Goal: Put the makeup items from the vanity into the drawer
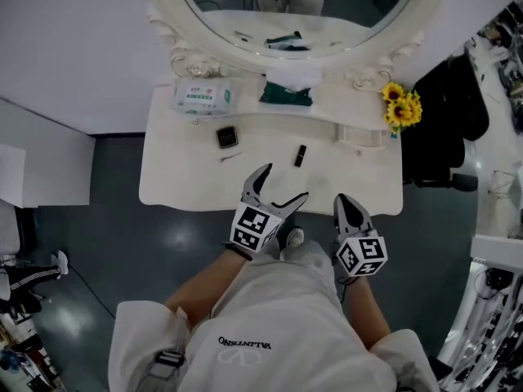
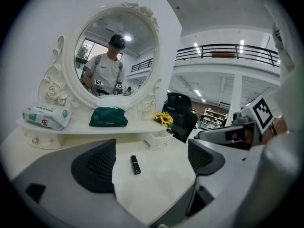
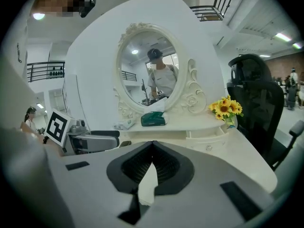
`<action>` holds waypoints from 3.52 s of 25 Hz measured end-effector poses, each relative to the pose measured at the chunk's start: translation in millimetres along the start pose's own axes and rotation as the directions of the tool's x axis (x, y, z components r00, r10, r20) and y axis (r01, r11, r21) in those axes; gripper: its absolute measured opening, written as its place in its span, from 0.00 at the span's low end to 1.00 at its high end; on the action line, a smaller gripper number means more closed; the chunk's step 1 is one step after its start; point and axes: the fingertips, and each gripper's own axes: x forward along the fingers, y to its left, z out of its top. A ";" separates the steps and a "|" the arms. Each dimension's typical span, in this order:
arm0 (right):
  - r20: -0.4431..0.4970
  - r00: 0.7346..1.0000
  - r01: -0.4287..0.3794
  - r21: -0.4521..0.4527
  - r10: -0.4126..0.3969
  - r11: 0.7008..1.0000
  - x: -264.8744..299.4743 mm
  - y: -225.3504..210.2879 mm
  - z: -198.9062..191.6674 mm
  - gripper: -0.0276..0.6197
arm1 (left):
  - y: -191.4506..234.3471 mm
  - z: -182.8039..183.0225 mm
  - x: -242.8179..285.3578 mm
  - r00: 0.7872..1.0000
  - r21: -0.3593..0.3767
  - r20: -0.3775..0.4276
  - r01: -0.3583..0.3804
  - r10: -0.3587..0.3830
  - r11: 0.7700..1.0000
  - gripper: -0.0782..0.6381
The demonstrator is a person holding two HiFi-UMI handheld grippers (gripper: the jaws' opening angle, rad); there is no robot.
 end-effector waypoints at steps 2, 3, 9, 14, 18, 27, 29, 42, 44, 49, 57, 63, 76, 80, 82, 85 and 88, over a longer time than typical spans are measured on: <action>-0.010 1.000 0.001 0.001 -0.001 1.000 4.0 -2.6 -0.7 0.06 | 2.1 -3.0 7.0 1.000 -0.013 -0.018 -0.014 0.013 1.000 0.76; -0.016 1.000 0.000 0.000 0.000 1.000 6.9 -4.3 -1.5 0.06 | 3.3 -4.3 10.4 0.999 -0.018 -0.025 -0.021 0.021 1.000 0.77; -0.040 0.999 -0.013 0.017 0.014 1.000 23.0 -18.3 -2.4 0.06 | 9.1 -11.1 32.7 0.996 -0.013 -0.074 -0.057 0.056 0.998 0.79; -0.082 0.996 -0.032 0.025 0.034 0.999 39.0 -33.8 -4.6 0.06 | 17.9 -21.7 55.1 0.987 -0.006 -0.121 -0.104 0.102 0.995 0.79; -0.104 0.994 -0.040 0.029 0.042 0.999 54.6 -49.1 -6.9 0.06 | 26.3 -39.9 75.5 0.972 -0.015 -0.198 -0.135 0.130 0.991 0.79; -0.178 0.979 -0.088 0.049 0.096 0.995 86.4 -69.0 -24.5 0.06 | 37.0 -60.5 115.9 0.936 -0.022 -0.314 -0.178 0.162 0.984 0.79; -0.194 0.975 -0.105 0.053 0.113 0.993 94.0 -70.7 -28.5 0.07 | 41.0 -68.5 123.2 0.927 -0.039 -0.336 -0.191 0.168 0.981 0.79; -0.241 0.958 -0.138 0.076 0.153 0.987 127.0 -90.2 -45.3 0.06 | 56.0 -99.4 150.9 0.881 -0.068 -0.433 -0.244 0.191 0.967 0.79; -0.245 0.957 -0.140 0.077 0.155 0.987 130.2 -92.3 -45.7 0.06 | 59.8 -103.4 152.9 0.869 -0.064 -0.450 -0.260 0.205 0.963 0.79; -0.256 0.951 -0.159 0.079 0.174 0.984 137.4 -93.7 -48.3 0.06 | 64.1 -111.5 156.8 0.851 -0.054 -0.478 -0.274 0.216 0.960 0.79; -0.270 0.944 -0.177 0.075 0.191 0.981 143.1 -91.2 -52.1 0.06 | 69.4 -118.9 161.8 0.827 -0.012 -0.494 -0.315 0.268 0.949 0.79; -0.283 0.939 -0.182 0.076 0.196 0.980 141.6 -95.8 -56.4 0.06 | 72.4 -122.2 162.3 0.798 0.054 -0.509 -0.345 0.323 0.937 0.75; -0.279 0.940 -0.183 0.076 0.198 0.980 135.8 -105.6 -57.2 0.06 | 71.4 -122.0 161.9 0.794 0.076 -0.494 -0.366 0.354 0.928 0.71; -0.280 0.940 -0.181 0.074 0.195 0.981 133.9 -109.4 -57.6 0.06 | 63.7 -120.9 165.1 0.799 0.082 -0.491 -0.354 0.347 0.931 0.60; -0.279 0.940 -0.181 0.075 0.194 0.981 133.0 -110.2 -57.3 0.06 | 63.0 -120.5 164.6 0.801 0.075 -0.486 -0.359 0.349 0.930 0.60; -0.276 0.941 -0.181 0.076 0.195 0.981 130.3 -110.9 -57.3 0.06 | 64.0 -119.4 163.4 0.802 0.069 -0.486 -0.359 0.346 0.931 0.56; -0.274 0.942 -0.180 0.077 0.194 0.981 128.4 -111.5 -58.4 0.06 | 65.5 -119.2 162.3 0.803 0.066 -0.484 -0.363 0.348 0.929 0.52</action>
